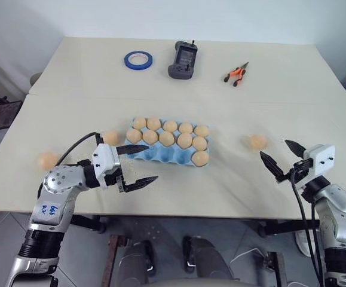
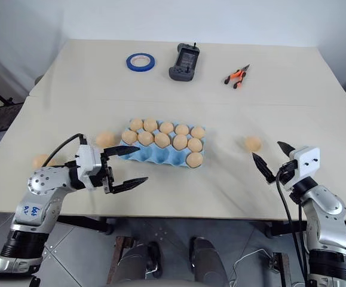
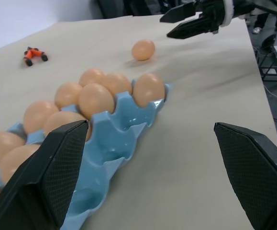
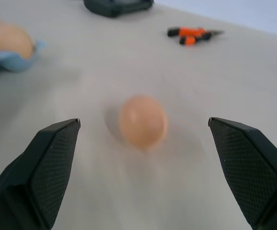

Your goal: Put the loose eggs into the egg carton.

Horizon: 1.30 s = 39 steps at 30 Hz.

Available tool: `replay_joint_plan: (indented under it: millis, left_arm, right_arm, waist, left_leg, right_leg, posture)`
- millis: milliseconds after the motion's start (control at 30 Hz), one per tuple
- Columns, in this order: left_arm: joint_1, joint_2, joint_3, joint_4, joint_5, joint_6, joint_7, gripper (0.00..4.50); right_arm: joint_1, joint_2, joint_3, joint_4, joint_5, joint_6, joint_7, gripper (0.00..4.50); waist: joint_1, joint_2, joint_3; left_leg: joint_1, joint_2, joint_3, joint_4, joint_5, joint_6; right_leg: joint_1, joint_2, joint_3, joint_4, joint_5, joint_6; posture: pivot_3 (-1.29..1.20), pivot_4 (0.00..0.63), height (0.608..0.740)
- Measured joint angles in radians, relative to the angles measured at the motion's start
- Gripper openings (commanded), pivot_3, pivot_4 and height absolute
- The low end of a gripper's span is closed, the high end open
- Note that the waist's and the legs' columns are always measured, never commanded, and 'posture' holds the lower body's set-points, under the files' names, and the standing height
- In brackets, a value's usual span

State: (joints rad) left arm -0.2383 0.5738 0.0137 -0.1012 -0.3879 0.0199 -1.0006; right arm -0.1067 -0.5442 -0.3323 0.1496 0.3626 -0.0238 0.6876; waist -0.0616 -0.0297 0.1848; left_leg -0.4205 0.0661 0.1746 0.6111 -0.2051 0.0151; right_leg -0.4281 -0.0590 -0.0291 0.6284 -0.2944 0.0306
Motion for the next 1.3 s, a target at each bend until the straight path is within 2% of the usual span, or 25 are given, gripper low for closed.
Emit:
replay_joint_plan:
  millis: [200, 367, 500, 600, 667, 767, 833, 867, 933, 1033, 1200, 1300]
  left_arm:
    - [-0.003, -0.009, 0.000, 0.002, 0.003, -0.009, 0.005, 4.48]
    - [0.002, -0.016, 0.006, 0.001, 0.004, -0.010, 0.020, 4.48]
    - [0.009, -0.020, 0.006, 0.000, 0.004, -0.010, 0.024, 4.48]
    - [0.014, -0.020, 0.008, -0.001, 0.004, -0.011, 0.027, 4.50]
    - [0.016, -0.020, 0.012, -0.002, 0.004, -0.011, 0.033, 4.50]
    - [0.016, -0.020, 0.019, -0.002, 0.003, -0.012, 0.040, 4.50]
    - [0.018, -0.020, 0.020, -0.003, 0.003, -0.013, 0.041, 4.50]
    - [0.019, -0.020, 0.020, -0.003, 0.002, -0.014, 0.041, 4.50]
    - [0.027, -0.020, 0.028, -0.003, 0.001, -0.016, 0.044, 4.50]
    - [0.038, -0.022, 0.064, 0.000, -0.009, -0.016, 0.066, 4.50]
    - [0.064, -0.026, 0.170, 0.038, -0.021, -0.016, 0.128, 4.50]
    - [0.096, -0.024, 0.192, 0.039, -0.021, -0.016, 0.137, 4.50]
  right_arm:
    - [-0.143, -0.019, 0.041, 0.111, -0.030, 0.028, 0.008, 4.50]
    - [-0.344, -0.029, 0.112, 0.323, -0.082, 0.032, 0.052, 4.50]
    - [-0.440, -0.030, 0.158, 0.486, -0.130, 0.021, 0.081, 4.50]
    - [-0.478, -0.030, 0.171, 0.583, -0.160, -0.006, 0.078, 3.87]
    - [-0.480, -0.030, 0.170, 0.602, -0.162, -0.027, 0.082, 3.19]
    - [-0.480, -0.030, 0.169, 0.604, -0.160, -0.047, 0.095, 2.11]
    - [-0.479, -0.029, 0.170, 0.589, -0.157, -0.058, 0.115, 1.62]
    - [-0.479, -0.029, 0.170, 0.575, -0.153, -0.058, 0.123, 1.56]
    - [-0.472, -0.019, 0.172, 0.504, -0.136, -0.034, 0.142, 1.56]
    - [-0.462, 0.027, 0.214, 0.290, -0.088, 0.069, 0.175, 1.56]
    - [-0.443, 0.117, 0.348, -0.061, -0.019, 0.295, 0.175, 1.56]
    - [-0.428, 0.154, 0.404, -0.141, -0.017, 0.370, 0.157, 1.56]
  waist:
    - [-0.002, 0.000, 0.000]
    - [-0.002, 0.000, 0.000]
    - [0.003, 0.000, 0.000]
    - [0.005, 0.001, 0.000]
    - [0.004, 0.001, 0.000]
    - [0.002, 0.001, 0.000]
    - [-0.002, 0.001, 0.000]
    - [-0.003, 0.001, 0.000]
    - [-0.008, 0.001, 0.000]
    - [-0.023, 0.001, 0.001]
    - [-0.021, 0.002, 0.000]
    - [-0.014, 0.002, 0.000]
  left_leg:
    - [0.000, -0.001, 0.000, 0.002, 0.001, 0.002]
    - [0.000, -0.001, 0.001, 0.002, 0.002, 0.003]
    - [-0.001, -0.001, 0.000, 0.001, 0.002, 0.003]
    - [-0.002, -0.001, 0.000, 0.001, 0.001, 0.003]
    - [-0.002, -0.001, 0.000, 0.001, 0.000, 0.004]
    - [-0.001, -0.001, 0.000, 0.001, 0.000, 0.004]
    - [-0.001, -0.001, 0.000, 0.001, 0.000, 0.004]
    - [-0.001, -0.001, 0.000, 0.001, 0.000, 0.004]
    - [-0.001, 0.000, 0.000, 0.001, 0.000, 0.004]
    - [-0.001, 0.001, 0.000, 0.001, 0.001, 0.004]
    - [-0.002, 0.001, -0.001, -0.001, 0.000, 0.003]
    - [-0.003, 0.000, -0.001, -0.002, 0.000, 0.003]
  right_leg:
    - [0.001, 0.000, 0.001, -0.001, 0.000, 0.000]
    - [0.001, -0.001, 0.001, -0.001, 0.001, 0.000]
    - [0.000, -0.001, 0.000, 0.000, 0.001, 0.000]
    - [0.000, -0.001, 0.000, -0.001, 0.004, 0.006]
    - [0.000, -0.001, 0.000, -0.001, 0.008, 0.014]
    - [0.000, -0.001, 0.000, -0.001, 0.009, 0.014]
    - [0.000, -0.001, 0.000, -0.001, 0.009, 0.014]
    - [0.000, -0.001, 0.000, -0.001, 0.009, 0.014]
    - [0.000, -0.001, 0.000, 0.000, 0.009, 0.014]
    - [0.000, 0.000, 0.000, 0.000, 0.009, 0.014]
    - [-0.002, -0.001, -0.001, 0.001, 0.008, 0.012]
    - [-0.002, -0.003, -0.002, -0.002, 0.008, 0.012]
  posture:
    - [0.00, 0.150, 0.740]
    - [0.00, 0.150, 0.740]
    - [0.00, 0.150, 0.740]
    - [0.00, 0.150, 0.740]
    - [0.00, 0.150, 0.740]
    - [0.00, 0.150, 0.740]
    - [0.00, 0.150, 0.740]
    - [0.00, 0.150, 0.740]
    - [0.00, 0.150, 0.740]
    - [0.00, 0.150, 0.740]
    - [0.00, 0.150, 0.740]
    - [0.00, 0.150, 0.740]
